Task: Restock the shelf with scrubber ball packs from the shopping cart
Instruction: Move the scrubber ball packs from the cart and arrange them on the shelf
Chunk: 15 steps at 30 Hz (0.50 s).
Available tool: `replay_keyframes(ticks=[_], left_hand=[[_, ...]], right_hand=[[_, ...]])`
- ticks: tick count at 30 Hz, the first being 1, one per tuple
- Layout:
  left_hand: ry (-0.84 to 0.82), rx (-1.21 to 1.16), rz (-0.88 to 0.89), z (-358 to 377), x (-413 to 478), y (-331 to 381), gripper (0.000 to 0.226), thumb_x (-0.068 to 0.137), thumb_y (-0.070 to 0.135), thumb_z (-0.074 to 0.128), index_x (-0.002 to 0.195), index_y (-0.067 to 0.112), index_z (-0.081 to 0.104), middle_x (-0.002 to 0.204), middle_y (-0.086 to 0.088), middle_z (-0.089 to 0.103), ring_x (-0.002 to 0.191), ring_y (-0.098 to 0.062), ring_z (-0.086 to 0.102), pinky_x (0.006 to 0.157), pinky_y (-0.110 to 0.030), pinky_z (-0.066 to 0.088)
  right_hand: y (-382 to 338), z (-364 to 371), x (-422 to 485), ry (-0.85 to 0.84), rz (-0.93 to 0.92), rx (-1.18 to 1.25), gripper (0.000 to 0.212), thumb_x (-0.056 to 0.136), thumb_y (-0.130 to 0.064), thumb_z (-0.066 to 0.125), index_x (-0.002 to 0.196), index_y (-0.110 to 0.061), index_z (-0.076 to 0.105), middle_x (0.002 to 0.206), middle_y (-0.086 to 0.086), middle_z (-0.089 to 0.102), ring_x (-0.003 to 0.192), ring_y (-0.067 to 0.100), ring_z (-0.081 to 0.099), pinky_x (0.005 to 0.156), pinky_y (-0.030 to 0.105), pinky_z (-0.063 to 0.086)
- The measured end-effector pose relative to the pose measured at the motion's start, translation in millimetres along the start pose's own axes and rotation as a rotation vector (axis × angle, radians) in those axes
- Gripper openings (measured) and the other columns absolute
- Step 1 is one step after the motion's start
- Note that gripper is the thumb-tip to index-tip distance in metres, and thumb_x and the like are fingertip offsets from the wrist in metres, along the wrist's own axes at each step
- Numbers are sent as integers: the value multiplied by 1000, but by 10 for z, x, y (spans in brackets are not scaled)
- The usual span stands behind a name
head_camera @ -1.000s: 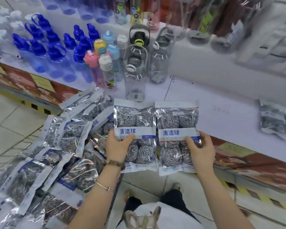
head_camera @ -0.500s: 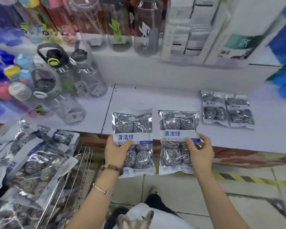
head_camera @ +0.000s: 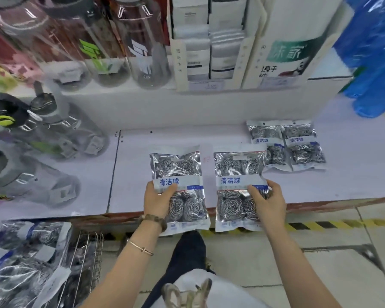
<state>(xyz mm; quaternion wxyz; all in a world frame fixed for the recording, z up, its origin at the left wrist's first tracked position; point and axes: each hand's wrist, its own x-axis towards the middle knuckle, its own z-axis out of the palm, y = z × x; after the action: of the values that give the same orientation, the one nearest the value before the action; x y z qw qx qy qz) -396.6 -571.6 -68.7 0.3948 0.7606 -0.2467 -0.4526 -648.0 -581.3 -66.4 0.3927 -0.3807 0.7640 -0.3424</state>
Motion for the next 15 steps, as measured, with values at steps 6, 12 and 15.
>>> replay_keyframes(ticks=[6, 12, 15], left_hand=[[-74, 1, -192, 377, 653, 171, 71, 70, 39, 76, 126, 8, 45, 123, -8, 55, 110, -30, 54, 95, -43, 45], [-116, 139, -276, 720, 1108, 305, 84, 68, 46, 75, 131, 1, 43, 134, -14, 48, 121, -33, 47, 101, -42, 39], [-130, 210, -316, 896, 1285, 359, 74, 74, 36, 73, 132, 3, 43, 135, -15, 48, 123, -32, 45, 99, -37, 39]], right_hand=[[-198, 186, 576, -14, 62, -72, 57, 87, -32, 65, 134, -12, 42, 101, 6, 60, 68, 8, 52, 56, 24, 39], [-363, 336, 1088, -69, 109, -137, 58, 90, -25, 61, 140, -7, 36, 120, 10, 54, 100, 24, 53, 77, 29, 39], [-344, 413, 1353, -90, 142, -184, 53, 90, -21, 61, 137, -7, 40, 125, 12, 55, 106, 28, 54, 80, 26, 37]])
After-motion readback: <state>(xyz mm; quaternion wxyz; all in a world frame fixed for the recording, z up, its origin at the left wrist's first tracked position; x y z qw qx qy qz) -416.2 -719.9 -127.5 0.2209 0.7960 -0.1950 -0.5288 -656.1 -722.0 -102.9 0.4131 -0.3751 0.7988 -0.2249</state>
